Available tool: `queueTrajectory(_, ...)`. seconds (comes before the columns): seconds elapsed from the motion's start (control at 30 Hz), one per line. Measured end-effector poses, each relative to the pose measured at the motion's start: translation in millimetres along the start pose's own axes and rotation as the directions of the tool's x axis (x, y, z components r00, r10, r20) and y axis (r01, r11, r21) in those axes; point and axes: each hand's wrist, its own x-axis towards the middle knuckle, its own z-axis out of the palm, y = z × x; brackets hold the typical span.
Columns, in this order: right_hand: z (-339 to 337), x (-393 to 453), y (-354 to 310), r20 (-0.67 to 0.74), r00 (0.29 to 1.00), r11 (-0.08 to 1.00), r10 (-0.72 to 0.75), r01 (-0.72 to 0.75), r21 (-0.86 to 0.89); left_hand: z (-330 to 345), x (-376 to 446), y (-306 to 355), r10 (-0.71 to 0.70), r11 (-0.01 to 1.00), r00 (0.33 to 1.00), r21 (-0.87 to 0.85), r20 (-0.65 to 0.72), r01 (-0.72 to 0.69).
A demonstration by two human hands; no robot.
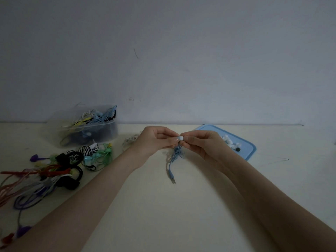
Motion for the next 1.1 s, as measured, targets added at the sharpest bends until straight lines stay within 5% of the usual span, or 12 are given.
queueTrajectory(1.1, -1.6, -3.1, -4.6, 0.019, 0.998, 0.969, -0.055, 0.058, -0.242, 0.1, 1.2, 4.9, 0.101, 0.982, 0.995, 0.162, -0.002, -0.099)
